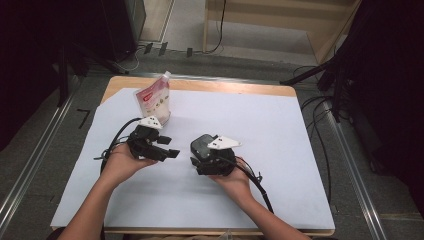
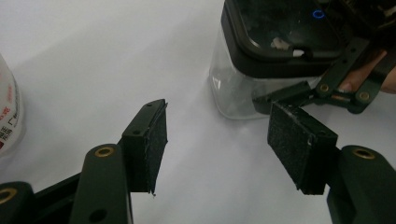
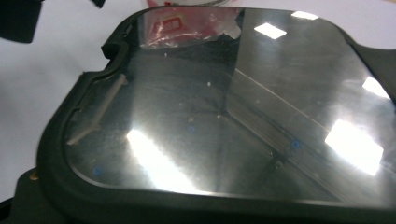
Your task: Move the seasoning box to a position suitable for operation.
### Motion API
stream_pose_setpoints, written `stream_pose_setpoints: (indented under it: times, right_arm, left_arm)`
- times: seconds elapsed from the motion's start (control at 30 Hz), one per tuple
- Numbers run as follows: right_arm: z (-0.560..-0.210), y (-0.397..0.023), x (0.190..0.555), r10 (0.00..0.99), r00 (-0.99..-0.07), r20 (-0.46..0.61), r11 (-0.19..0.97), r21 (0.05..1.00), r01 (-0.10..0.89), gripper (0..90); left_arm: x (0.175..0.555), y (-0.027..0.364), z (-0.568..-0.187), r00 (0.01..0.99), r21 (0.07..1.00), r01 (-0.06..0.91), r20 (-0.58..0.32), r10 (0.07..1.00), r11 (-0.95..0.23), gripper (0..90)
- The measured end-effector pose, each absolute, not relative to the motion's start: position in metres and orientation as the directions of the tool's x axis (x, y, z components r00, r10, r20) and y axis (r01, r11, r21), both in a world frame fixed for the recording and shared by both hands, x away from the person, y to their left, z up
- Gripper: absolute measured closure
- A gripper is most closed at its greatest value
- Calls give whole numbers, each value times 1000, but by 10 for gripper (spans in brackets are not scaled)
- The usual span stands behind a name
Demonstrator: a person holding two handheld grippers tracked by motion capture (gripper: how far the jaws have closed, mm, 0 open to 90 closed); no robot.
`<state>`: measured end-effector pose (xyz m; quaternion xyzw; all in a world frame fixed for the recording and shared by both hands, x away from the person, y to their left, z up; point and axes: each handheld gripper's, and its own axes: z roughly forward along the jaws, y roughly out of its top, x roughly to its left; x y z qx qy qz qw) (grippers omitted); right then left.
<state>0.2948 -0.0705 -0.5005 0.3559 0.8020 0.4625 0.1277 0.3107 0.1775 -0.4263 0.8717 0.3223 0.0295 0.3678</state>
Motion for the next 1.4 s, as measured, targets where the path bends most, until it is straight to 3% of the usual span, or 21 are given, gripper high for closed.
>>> stream_pose_setpoints:
  times: [0.23, 0.33, 0.67, 1.2, 1.4]
  right_arm:
    - [-507, -67, 288, 655, -752, 70, 381, 829, 409, 149]
    - [-505, -71, 289, 653, -749, 108, 372, 816, 442, 143]
    - [-502, -72, 283, 646, -759, 80, 423, 791, 443, 133]
    - [-494, -97, 270, 636, -751, 177, 419, 738, 529, 140]
    - [-484, -116, 257, 605, -778, 168, 447, 737, 507, 206]
  left_arm:
    - [310, 177, -427, 792, 649, 543, -184, 583, -532, 390]
    - [310, 177, -427, 787, 658, 545, -188, 587, -520, 390]
    - [311, 179, -426, 785, 661, 547, -191, 589, -515, 390]
    - [311, 181, -426, 785, 660, 547, -193, 588, -515, 397]
    - [311, 181, -426, 783, 662, 549, -193, 592, -511, 400]
